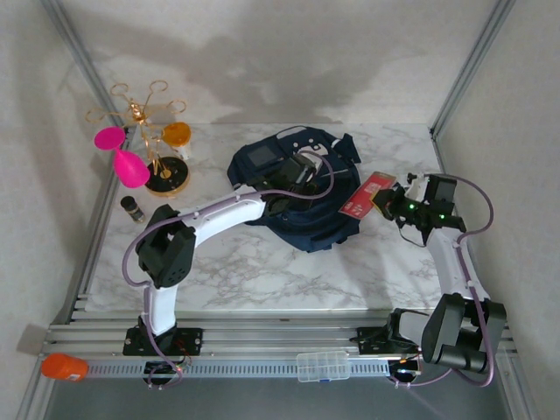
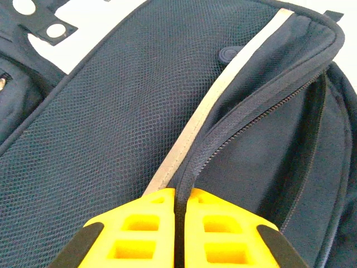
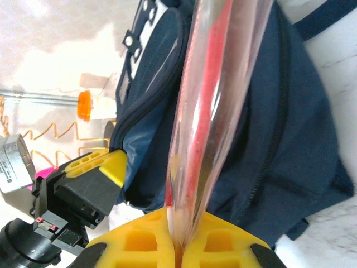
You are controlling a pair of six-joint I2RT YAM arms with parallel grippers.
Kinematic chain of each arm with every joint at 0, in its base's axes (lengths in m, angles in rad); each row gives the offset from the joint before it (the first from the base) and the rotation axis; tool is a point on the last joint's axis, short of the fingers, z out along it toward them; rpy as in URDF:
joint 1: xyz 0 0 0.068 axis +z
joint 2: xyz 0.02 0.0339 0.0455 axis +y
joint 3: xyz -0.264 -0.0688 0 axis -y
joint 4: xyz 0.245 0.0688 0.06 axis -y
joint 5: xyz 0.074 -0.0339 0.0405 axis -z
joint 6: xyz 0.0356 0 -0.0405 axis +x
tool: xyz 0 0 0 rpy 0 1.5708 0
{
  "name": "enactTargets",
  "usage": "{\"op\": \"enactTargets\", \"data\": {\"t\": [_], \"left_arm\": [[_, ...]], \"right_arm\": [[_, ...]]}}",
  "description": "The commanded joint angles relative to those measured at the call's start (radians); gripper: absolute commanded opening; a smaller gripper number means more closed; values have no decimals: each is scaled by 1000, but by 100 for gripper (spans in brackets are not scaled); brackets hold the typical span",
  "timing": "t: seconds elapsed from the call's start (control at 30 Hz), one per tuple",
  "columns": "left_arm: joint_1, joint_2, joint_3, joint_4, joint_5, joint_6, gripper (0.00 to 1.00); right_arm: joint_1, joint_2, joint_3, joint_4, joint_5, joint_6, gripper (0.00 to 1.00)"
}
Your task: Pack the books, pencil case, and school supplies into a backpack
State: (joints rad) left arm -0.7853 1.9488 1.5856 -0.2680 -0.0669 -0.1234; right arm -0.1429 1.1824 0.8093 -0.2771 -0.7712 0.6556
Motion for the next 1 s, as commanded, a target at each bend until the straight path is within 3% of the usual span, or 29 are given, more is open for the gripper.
{"op": "enactTargets", "data": {"t": [0.0,0.07,0.37,0.53,0.7,0.97], "left_arm": [[-20,-111,29,10,-71,-84,0],[-50,-150,-12,49,-62,-105,0],[-144,-199,-30,48,-217,-297,0],[-154,-194,-39,31,-301,-393,0],[-152,-193,-50,45,-298,-393,0],[-139,-204,-77,48,-289,-410,0]], "right_arm": [[62,31,-47,156,-61,131,0],[98,64,-73,274,-70,223,0],[260,251,-28,536,67,415,2],[343,314,-22,631,165,492,12],[386,301,15,548,213,407,37],[317,184,-2,291,314,247,50]]}}
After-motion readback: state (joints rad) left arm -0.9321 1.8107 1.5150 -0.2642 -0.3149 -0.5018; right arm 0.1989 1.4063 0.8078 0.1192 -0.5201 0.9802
